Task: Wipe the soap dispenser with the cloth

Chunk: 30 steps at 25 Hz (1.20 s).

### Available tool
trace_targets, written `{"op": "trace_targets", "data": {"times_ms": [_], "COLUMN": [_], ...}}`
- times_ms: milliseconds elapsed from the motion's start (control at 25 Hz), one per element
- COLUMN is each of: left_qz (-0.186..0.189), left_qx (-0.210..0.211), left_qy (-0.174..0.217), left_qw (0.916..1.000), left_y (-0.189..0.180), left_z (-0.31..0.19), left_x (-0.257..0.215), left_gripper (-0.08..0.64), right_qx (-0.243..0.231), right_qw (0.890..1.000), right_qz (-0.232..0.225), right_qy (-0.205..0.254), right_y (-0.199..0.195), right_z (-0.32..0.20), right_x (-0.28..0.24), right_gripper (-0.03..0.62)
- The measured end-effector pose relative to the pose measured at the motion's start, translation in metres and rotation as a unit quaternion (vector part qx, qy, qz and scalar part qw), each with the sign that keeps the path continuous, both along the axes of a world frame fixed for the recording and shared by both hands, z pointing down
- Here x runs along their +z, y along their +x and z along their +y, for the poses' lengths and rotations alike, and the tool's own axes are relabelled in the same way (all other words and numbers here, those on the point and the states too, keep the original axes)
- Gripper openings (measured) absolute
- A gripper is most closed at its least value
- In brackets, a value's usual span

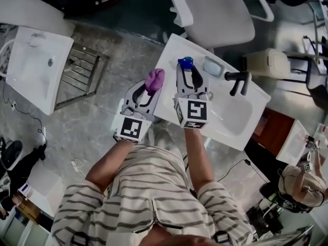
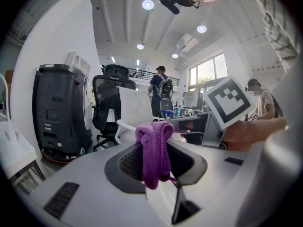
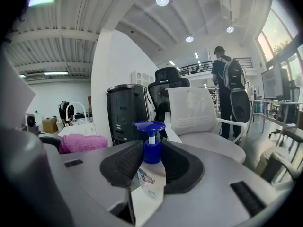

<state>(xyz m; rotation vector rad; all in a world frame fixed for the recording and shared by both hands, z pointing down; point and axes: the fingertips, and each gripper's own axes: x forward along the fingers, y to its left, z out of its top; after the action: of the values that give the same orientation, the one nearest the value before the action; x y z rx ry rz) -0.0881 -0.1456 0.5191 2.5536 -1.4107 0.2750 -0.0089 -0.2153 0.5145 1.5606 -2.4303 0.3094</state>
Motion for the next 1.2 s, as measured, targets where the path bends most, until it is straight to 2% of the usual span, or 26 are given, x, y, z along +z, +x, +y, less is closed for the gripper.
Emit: {"op": "trace_targets", "data": {"times_ms": [560,800,1200], "left_qz": [0.007,-0.002,-0.006], "left_qx": [0.016,0.032,0.034], "left_qy": [0.039,0.059,0.084], "left_qw": [0.9991,0.9978,0.9959], "left_y": [0.019,0.028,0.030], "left_z": [0.030,0.043,0.052], "left_x": [-0.047,-0.063,-0.084], "left_gripper": [0.117,0.117,0.117], "right_qx": [0.001,-0.007,-0.008], "right_qw": [0.999,0.999,0.998], "right_qz": [-0.020,-0.030,-0.042], "right_qy": [0.030,0.044,0.055], "right_y": [0.009,0.010,0.016], "right_z": [0.047,0.064,0.087], "right_x": [-0.069,-0.089,-0.113], "right_gripper": [0.129,0.129,0.129]}}
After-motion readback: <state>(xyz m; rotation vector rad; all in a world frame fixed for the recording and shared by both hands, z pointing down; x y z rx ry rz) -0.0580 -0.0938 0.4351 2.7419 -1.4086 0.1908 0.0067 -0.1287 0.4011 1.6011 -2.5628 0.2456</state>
